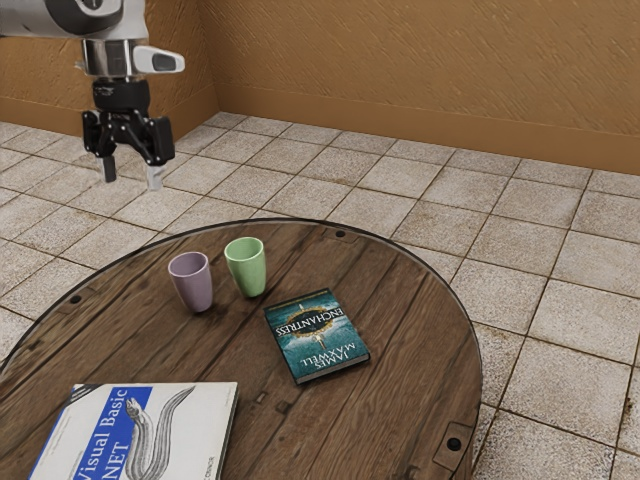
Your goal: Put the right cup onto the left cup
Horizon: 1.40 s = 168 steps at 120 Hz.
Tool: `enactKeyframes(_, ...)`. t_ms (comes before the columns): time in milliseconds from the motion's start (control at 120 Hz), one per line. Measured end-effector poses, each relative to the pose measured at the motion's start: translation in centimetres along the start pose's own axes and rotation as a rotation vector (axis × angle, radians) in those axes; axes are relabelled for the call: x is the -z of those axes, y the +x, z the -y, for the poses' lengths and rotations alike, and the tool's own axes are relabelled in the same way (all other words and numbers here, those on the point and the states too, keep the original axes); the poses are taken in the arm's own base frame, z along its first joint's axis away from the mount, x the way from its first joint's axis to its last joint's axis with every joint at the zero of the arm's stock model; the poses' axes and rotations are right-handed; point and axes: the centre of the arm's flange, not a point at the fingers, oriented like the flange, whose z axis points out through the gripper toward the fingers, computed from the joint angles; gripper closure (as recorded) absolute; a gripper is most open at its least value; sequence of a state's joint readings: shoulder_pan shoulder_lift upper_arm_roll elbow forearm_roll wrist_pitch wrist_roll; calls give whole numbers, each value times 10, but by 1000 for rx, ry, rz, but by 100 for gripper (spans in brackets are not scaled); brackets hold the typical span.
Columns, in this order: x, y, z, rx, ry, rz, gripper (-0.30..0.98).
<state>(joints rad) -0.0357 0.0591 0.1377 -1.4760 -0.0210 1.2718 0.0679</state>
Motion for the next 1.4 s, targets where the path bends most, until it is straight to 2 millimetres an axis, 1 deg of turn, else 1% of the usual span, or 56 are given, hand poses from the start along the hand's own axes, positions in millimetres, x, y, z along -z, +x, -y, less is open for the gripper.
enactKeyframes(167, 12, 21, -27, -70, 7, -152, 2)
enactKeyframes(233, 5, 42, -30, -80, 14, -169, 2)
enactKeyframes(292, -8, 67, -31, -86, 20, -166, 2)
enactKeyframes(358, -31, 95, -38, -100, 27, -151, 2)
enactKeyframes(475, -66, 135, -45, -119, 35, -138, 2)
enactKeyframes(625, -100, 176, -50, -135, 44, -129, 2)
enactKeyframes(717, -119, 197, -47, -135, 49, -129, 2)
enactKeyframes(808, -141, 219, -39, -129, 54, -127, 2)
enactKeyframes(950, -160, 238, -21, -111, 55, -133, 2)
enactKeyframes(1083, -171, 256, -17, -112, 61, -151, 2)
enactKeyframes(1142, -181, 262, -16, -114, 62, -146, 2)
enactKeyframes(1283, -201, 271, -13, -113, 61, -134, 2)
enactKeyframes(1400, -208, 273, -12, -113, 60, -135, 2)
